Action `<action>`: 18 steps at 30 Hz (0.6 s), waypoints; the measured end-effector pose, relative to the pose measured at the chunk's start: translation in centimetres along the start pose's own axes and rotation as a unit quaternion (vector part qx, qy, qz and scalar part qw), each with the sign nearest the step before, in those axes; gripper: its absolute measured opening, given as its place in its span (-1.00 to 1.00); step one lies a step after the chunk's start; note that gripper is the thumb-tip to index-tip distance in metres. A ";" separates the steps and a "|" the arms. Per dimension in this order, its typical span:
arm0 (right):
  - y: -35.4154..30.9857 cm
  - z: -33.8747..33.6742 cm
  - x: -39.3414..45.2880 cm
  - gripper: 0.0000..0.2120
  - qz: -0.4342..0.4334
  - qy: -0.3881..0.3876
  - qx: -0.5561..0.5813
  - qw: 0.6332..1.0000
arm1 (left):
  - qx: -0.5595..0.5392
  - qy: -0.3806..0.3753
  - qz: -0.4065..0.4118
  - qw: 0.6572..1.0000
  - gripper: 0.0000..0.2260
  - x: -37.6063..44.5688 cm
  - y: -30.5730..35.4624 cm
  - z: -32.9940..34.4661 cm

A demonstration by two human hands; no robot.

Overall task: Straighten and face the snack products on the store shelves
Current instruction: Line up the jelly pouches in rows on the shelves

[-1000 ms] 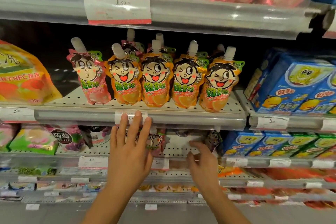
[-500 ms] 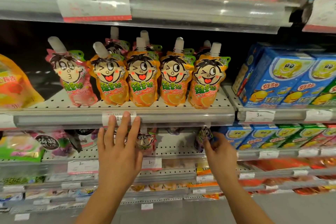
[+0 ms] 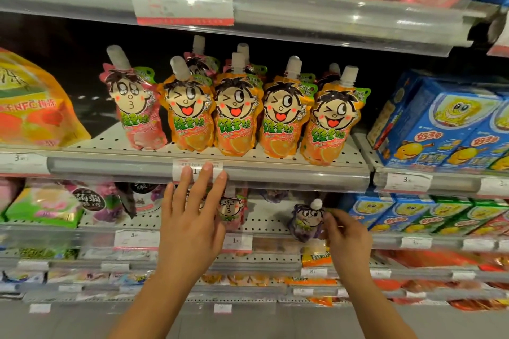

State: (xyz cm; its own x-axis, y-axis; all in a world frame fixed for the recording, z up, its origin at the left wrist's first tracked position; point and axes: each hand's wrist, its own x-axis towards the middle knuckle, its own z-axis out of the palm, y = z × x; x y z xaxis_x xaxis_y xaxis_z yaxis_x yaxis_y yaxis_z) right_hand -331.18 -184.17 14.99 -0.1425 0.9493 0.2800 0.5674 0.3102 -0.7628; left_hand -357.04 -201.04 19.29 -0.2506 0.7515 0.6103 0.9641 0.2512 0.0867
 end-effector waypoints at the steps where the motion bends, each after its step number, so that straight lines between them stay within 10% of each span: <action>1: -0.1 0.0 -0.2 -0.86 -0.003 -0.027 0.025 0.999 | 0.001 0.000 -0.001 1.000 -0.24 0.0 0.0 0.1; 18: -2.3 4.4 2.5 -0.82 -0.068 -0.074 0.022 0.995 | 0.000 -0.016 -0.006 1.000 -0.26 0.1 0.1 0.0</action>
State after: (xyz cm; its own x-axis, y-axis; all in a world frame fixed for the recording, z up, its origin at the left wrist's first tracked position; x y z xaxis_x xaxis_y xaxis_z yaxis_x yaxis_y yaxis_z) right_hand -336.41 -182.29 14.83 -0.3343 0.8948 0.2960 0.4988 0.4345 -0.7500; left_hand -356.97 -200.90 19.36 -0.2648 0.7681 0.5830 0.9611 0.2596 0.0945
